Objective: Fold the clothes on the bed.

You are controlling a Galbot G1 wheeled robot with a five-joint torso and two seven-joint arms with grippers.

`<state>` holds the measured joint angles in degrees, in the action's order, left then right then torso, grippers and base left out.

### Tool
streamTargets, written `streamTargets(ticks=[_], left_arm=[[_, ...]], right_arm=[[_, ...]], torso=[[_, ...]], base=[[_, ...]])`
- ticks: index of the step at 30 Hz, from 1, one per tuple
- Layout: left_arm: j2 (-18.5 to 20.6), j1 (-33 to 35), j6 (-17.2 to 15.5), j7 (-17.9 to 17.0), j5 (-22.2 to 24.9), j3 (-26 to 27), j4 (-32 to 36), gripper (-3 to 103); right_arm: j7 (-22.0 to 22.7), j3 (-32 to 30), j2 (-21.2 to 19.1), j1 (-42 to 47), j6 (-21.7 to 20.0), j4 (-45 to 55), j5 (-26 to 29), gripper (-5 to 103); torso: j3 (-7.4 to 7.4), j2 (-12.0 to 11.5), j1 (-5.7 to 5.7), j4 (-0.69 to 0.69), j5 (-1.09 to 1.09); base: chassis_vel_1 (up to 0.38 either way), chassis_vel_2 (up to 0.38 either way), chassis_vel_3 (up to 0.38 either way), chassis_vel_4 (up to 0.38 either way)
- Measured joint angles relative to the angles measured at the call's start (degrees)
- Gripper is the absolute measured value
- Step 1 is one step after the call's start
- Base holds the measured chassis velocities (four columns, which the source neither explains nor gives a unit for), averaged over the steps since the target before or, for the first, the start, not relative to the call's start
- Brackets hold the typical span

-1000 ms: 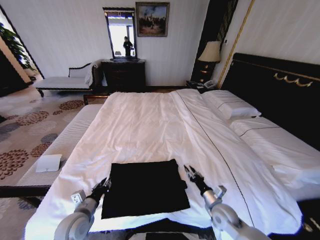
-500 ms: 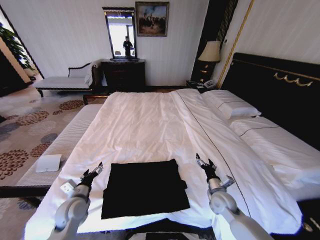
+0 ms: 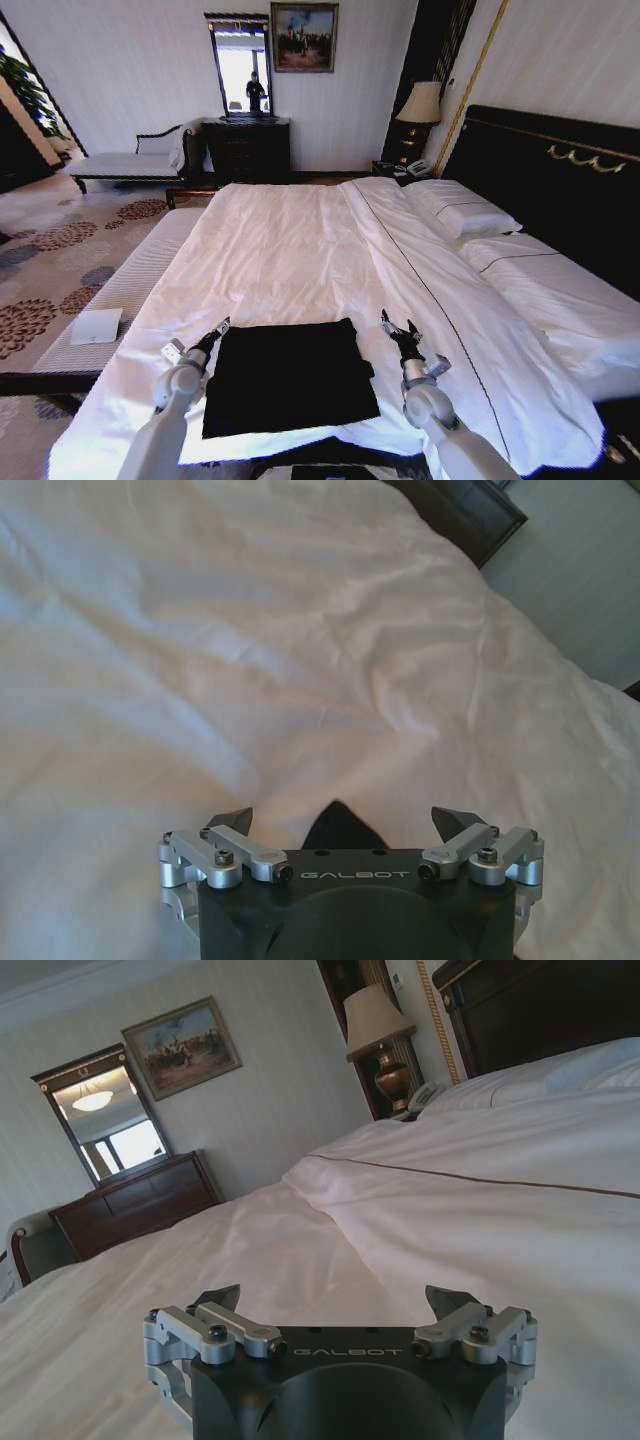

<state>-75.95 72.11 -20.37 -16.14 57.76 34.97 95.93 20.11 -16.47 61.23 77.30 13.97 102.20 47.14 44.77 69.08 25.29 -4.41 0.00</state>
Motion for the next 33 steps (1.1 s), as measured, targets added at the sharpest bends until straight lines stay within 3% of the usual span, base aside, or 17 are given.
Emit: streamTargets(ticks=[7, 11, 13, 20, 22, 26, 28, 32, 33], left_arm=[[-1.6, -1.0, 0.2, 0.0, -0.1, -0.9, -0.8, 100], [-1.9, -1.3, 0.6, -0.2, -0.8, -0.8, -1.2, 80], [-1.9, -1.4, 0.7, -0.2, -0.8, -0.7, -1.2, 80], [-2.4, -0.8, 1.0, -0.3, -1.6, -0.3, -1.3, 47], [-2.5, -0.6, 1.0, -0.4, -1.6, -0.2, -1.1, 47], [-2.6, 0.3, 0.9, -0.4, -1.8, 0.0, -0.6, 26], [-2.6, 0.5, 0.9, -0.4, -1.9, 0.1, -0.5, 26], [-2.7, 0.8, 0.9, -0.4, -2.0, 0.3, -0.3, 4], [-2.7, 0.8, 0.9, -0.4, -2.0, 0.3, -0.3, 4]], right_arm=[[0.2, -0.1, -0.1, -0.6, -0.2, 0.0, 0.0, 100], [0.1, -1.0, -0.1, -0.4, -0.2, -0.4, 0.4, 100], [0.0, -1.2, -0.2, -0.3, -0.2, -0.4, 0.4, 100], [-0.1, -1.7, -0.5, 0.8, -0.1, 0.1, 0.4, 100], [-0.1, -1.8, -0.5, 0.8, -0.1, 0.2, 0.4, 100], [0.0, -1.9, -0.6, 1.2, -0.1, 0.6, 0.4, 100], [0.0, -2.0, -0.6, 1.3, 0.0, 0.7, 0.4, 100], [0.0, -2.5, -0.7, 2.0, 0.1, 0.9, 0.4, 100], [0.0, -2.5, -0.7, 2.0, 0.1, 0.9, 0.4, 100]], torso=[[-0.01, 0.0, 0.0, 0.0, 0.01], [-0.01, 0.0, 0.0, -0.01, 0.0], [-0.01, 0.0, 0.0, 0.0, 0.0], [-0.01, 0.0, 0.0, -0.01, 0.0], [-0.01, 0.0, 0.0, -0.01, 0.0], [-0.01, 0.0, -0.01, -0.01, 0.0], [-0.01, 0.0, 0.0, -0.01, 0.0], [-0.01, 0.0, -0.01, -0.01, 0.0], [-0.01, 0.0, -0.01, -0.01, 0.0]], base=[[0.0, 0.0, 0.0, 0.0], [0.0, 0.0, 0.0, 0.0], [0.0, 0.0, 0.0, 0.0], [0.0, 0.0, 0.0, 0.0], [0.0, 0.0, 0.0, 0.0], [0.0, 0.0, 0.0, 0.0], [0.0, 0.0, 0.0, 0.0], [0.0, 0.0, 0.0, 0.0], [0.0, 0.0, 0.0, 0.0]])
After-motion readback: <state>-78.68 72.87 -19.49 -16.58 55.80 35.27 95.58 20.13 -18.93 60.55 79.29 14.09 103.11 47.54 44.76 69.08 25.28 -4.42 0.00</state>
